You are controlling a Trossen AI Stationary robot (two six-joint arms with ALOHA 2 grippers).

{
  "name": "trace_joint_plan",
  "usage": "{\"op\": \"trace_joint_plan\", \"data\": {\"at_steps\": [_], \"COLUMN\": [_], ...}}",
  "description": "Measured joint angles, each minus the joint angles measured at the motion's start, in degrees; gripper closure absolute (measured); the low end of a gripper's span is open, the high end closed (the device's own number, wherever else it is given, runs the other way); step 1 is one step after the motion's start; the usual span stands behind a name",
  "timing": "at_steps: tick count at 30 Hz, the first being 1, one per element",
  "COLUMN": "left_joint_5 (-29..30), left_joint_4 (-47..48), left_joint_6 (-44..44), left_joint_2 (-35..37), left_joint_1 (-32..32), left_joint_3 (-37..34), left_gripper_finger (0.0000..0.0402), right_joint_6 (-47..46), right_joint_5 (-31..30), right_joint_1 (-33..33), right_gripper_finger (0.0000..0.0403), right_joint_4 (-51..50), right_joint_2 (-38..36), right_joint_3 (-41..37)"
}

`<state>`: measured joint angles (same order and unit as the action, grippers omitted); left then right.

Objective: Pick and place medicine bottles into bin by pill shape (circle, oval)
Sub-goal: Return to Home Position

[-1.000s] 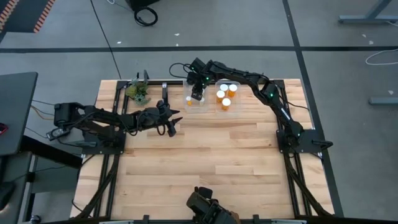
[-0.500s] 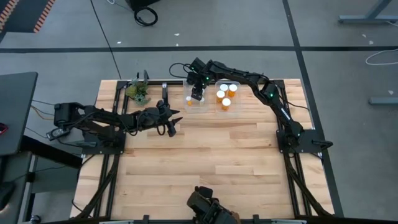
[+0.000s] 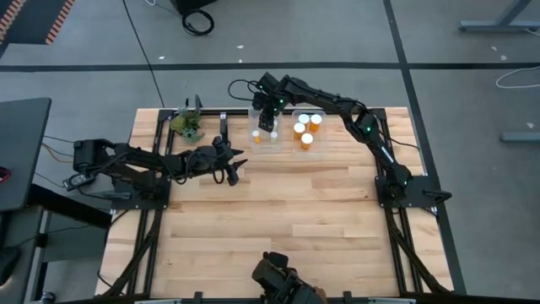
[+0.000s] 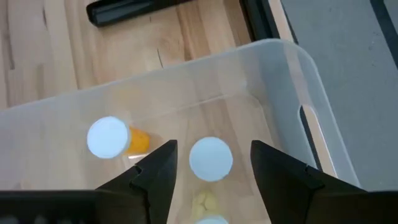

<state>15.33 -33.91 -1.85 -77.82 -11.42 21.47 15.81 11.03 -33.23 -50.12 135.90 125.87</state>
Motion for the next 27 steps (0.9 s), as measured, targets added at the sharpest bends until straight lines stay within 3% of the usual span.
{"op": "trace_joint_plan", "data": {"at_steps": [27], "left_joint_5": [0.0], "left_joint_4": [0.1], "left_joint_6": [0.0], "left_joint_2": [0.0], "left_joint_1": [0.0], "left_joint_3": [0.0], "left_gripper_finger": [0.023], "right_joint_6": [0.8], "right_joint_5": [0.0], "right_joint_1": [0.1], "right_gripper_finger": [0.0192], "right_joint_4": [-2.7], "right_joint_2": [-0.6], "right_joint_3": [0.2]}}
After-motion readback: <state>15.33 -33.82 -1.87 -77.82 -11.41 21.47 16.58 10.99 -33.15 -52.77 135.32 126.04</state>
